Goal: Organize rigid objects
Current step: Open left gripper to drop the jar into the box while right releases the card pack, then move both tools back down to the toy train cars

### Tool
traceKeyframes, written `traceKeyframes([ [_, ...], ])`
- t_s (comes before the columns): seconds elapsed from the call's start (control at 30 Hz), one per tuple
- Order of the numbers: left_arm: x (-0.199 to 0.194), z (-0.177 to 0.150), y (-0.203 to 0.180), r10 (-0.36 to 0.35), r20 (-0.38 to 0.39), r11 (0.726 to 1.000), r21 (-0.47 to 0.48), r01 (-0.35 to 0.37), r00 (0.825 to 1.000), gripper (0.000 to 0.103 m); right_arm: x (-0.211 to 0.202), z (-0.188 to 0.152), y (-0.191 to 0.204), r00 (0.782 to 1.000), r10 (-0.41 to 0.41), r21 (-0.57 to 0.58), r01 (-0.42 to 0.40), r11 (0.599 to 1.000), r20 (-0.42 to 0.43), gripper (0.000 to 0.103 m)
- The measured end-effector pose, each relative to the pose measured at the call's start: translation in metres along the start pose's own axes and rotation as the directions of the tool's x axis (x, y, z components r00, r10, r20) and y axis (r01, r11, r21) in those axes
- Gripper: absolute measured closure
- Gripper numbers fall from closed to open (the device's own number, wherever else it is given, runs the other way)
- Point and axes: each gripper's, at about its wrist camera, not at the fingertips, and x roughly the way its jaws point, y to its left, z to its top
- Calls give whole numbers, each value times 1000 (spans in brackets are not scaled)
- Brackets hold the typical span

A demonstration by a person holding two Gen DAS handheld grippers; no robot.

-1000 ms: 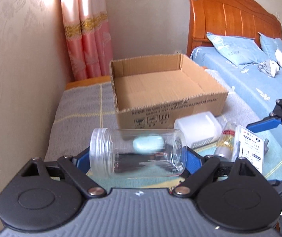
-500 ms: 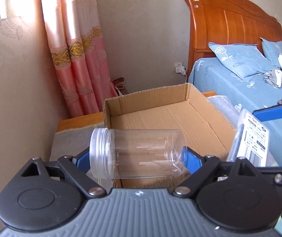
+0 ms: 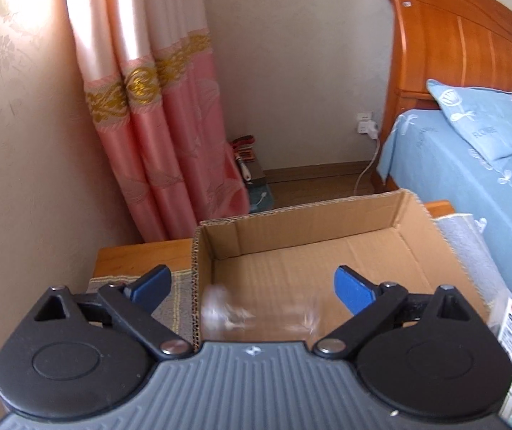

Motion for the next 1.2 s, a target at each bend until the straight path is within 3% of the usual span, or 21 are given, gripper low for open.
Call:
traceKeyframes([
  [0.27,-34,-31,14,-16,-17,1000,-5,15,1000,5,16,1,-10,1000,-6,37,7,999,-28,10],
  [0.4,-58,-61,18,36,-37,999,4,-36,999,5,25,11,-7,999,-12,36,13,999,-47,10],
  [0.5,-74,-85,27,67,-33,996,-52,-68,997,5,35,23,-4,998,-17,40,20,999,-61,10],
  [0.73,-101,-131,44,53,-45,987,-148,-59,998,5,61,52,-6,994,-82,70,87,994,-69,10],
  [0.9,-113,-140,45,47,-42,989,-138,-52,998,5,72,63,-11,982,-183,87,186,979,-49,0],
  [1.2,-128,-144,34,16,-24,996,-82,-18,1000,5,47,54,2,984,-168,70,171,983,-51,0],
])
